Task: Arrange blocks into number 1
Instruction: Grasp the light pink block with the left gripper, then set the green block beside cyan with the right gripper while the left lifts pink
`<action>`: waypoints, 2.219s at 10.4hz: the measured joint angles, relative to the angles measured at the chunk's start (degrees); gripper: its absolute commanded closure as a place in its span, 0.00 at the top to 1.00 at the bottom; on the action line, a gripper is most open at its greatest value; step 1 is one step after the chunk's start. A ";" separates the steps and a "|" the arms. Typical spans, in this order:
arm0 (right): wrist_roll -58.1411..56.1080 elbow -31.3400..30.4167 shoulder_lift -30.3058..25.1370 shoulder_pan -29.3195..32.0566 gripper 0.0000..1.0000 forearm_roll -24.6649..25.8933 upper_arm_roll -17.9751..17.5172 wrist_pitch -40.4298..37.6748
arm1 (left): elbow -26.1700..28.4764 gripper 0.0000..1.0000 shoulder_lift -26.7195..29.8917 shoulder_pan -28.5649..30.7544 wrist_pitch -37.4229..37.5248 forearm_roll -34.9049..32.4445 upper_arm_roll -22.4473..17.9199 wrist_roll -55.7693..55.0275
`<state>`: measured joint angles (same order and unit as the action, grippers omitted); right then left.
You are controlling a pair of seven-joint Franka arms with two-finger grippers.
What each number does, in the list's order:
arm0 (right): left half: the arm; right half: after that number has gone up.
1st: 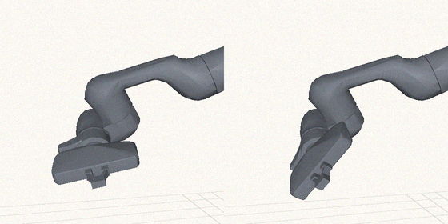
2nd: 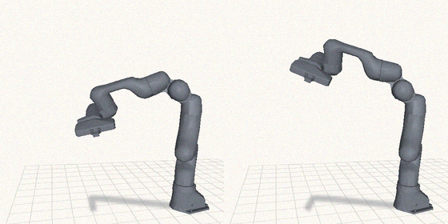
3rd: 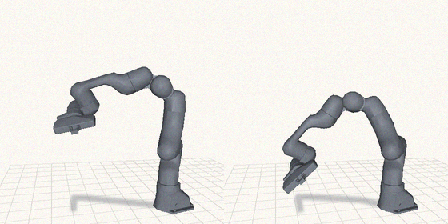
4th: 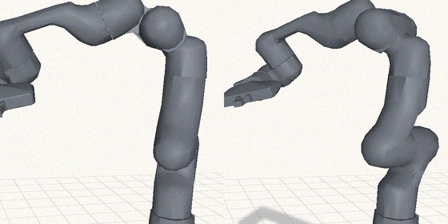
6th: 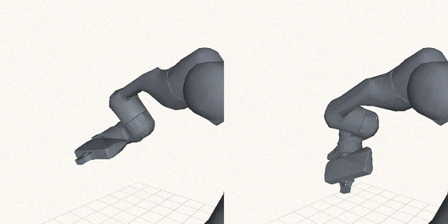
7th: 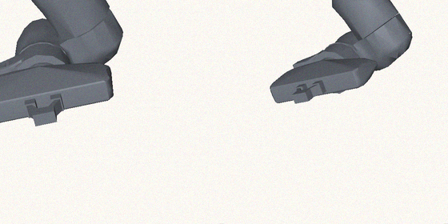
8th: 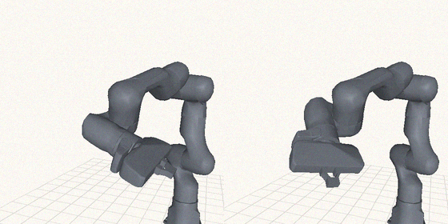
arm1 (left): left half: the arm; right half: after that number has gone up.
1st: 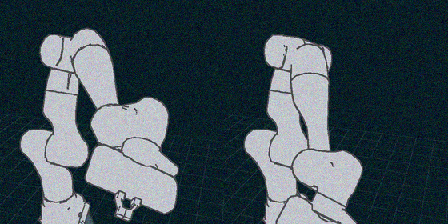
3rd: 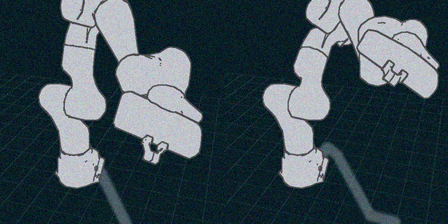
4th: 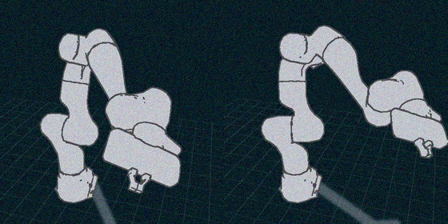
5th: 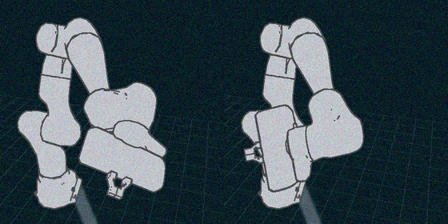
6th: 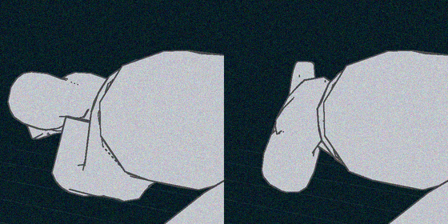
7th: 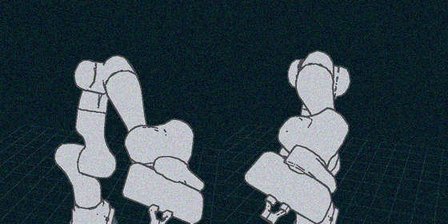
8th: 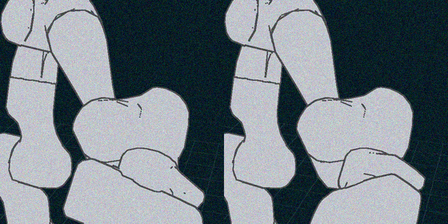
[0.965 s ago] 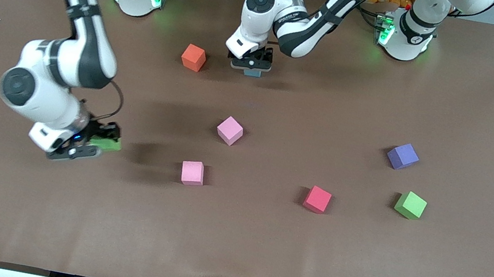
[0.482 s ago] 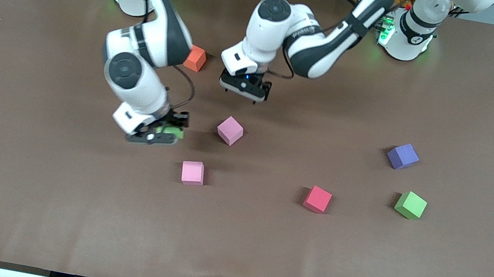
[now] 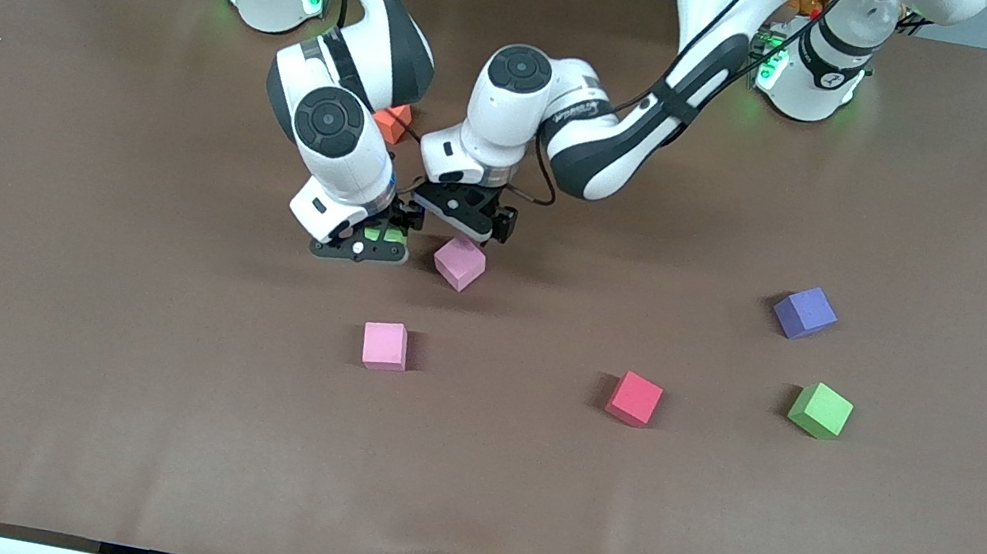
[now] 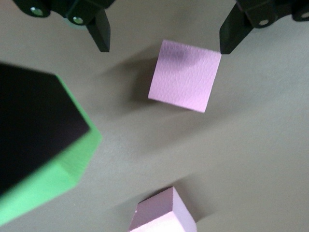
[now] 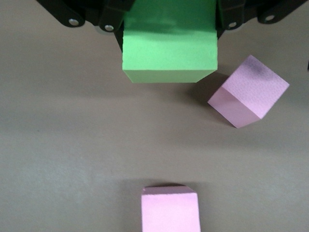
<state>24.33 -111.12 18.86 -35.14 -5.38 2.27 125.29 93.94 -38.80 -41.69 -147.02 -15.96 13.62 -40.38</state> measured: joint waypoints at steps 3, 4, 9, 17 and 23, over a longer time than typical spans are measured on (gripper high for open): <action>-3.37 -6.27 -5.79 2.72 0.00 0.03 0.61 0.16 | -1.01 1.00 -0.51 0.63 -0.22 -0.87 -0.09 2.83; -4.03 -7.77 -7.06 3.48 0.00 0.03 0.69 0.16 | -1.00 1.00 -0.75 0.69 -0.23 -0.87 -0.22 3.47; -4.67 -10.50 -8.89 3.93 0.00 0.03 0.61 0.30 | -1.03 1.00 -5.19 0.73 -4.29 -2.52 -0.71 4.31; 4.73 -21.79 -19.94 -7.78 0.00 -0.03 -0.27 -0.57 | -0.39 0.00 -4.83 4.27 -5.03 -4.12 -1.07 2.07; 28.01 -22.70 -20.06 -27.53 0.00 -0.05 -0.64 2.28 | 0.59 0.00 3.24 17.34 2.55 -0.92 -0.18 1.87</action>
<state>52.35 -133.82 -1.20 -62.67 -5.43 1.63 127.57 94.53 -35.56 -24.36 -144.47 -16.88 13.44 -38.51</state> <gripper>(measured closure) 0.366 0.401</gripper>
